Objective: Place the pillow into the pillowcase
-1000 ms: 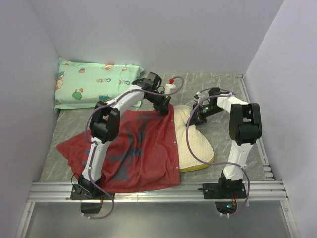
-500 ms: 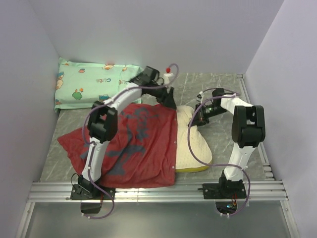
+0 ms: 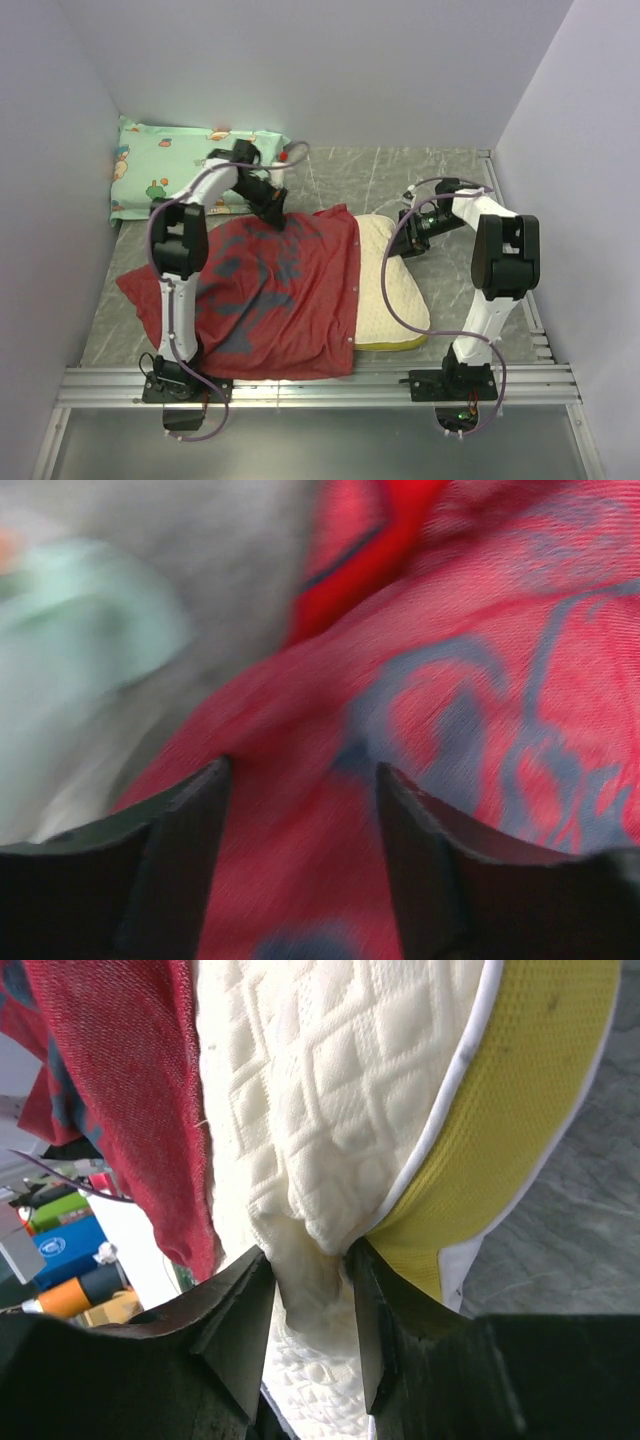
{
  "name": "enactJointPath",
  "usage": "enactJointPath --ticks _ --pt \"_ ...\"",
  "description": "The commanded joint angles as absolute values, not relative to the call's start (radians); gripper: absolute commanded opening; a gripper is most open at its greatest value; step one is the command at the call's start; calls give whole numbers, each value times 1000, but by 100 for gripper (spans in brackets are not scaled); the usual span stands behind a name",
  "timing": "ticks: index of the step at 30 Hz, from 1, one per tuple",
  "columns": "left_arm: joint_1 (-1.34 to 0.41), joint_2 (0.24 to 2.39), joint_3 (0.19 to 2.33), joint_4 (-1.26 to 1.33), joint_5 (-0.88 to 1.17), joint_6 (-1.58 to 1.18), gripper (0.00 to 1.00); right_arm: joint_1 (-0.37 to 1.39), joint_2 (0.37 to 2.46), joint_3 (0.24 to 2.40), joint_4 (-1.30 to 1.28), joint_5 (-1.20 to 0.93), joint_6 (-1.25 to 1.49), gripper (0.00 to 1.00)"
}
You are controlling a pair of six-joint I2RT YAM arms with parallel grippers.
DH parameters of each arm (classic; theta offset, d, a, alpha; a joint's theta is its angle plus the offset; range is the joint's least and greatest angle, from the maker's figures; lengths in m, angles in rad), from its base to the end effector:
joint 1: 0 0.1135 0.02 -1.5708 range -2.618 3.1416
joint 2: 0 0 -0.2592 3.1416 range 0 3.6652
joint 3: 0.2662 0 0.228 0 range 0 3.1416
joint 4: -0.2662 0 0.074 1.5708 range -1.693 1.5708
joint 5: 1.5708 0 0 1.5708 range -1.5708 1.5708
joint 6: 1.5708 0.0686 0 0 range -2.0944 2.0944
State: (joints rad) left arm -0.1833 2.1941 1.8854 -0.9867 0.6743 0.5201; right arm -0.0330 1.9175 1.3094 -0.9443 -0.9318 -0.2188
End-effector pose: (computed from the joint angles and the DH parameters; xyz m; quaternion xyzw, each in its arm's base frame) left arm 0.4187 -0.1212 0.1915 0.3647 0.8619 -0.3013 0.1826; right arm 0.3266 0.0443 0.1659 -0.0870 0.8891 0.4446 0.0646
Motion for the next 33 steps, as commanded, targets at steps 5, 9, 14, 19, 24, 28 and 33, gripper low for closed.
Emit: enactJointPath --ticks 5,9,14,19,24,28,33 --pt "-399 2293 2054 -965 856 477 20 31 1985 1262 -902 -979 -192 23" --pt "-480 2238 2051 -733 926 313 3 52 1988 1273 -861 -1032 -157 2" --pt "-577 2154 2004 -403 943 11 7 54 1948 1284 -793 -1091 -81 0" --pt "-609 2206 2020 -189 919 -202 16 31 1893 1270 -661 -1127 52 0" --pt "-592 2364 2212 -363 835 -137 45 -63 1885 1292 -525 -1098 187 0" --pt "-445 2224 2189 -619 770 163 60 -120 1894 1306 -569 -1078 149 0" --pt "-319 1734 1671 -864 622 793 77 -126 1867 1246 -588 -1077 118 0"
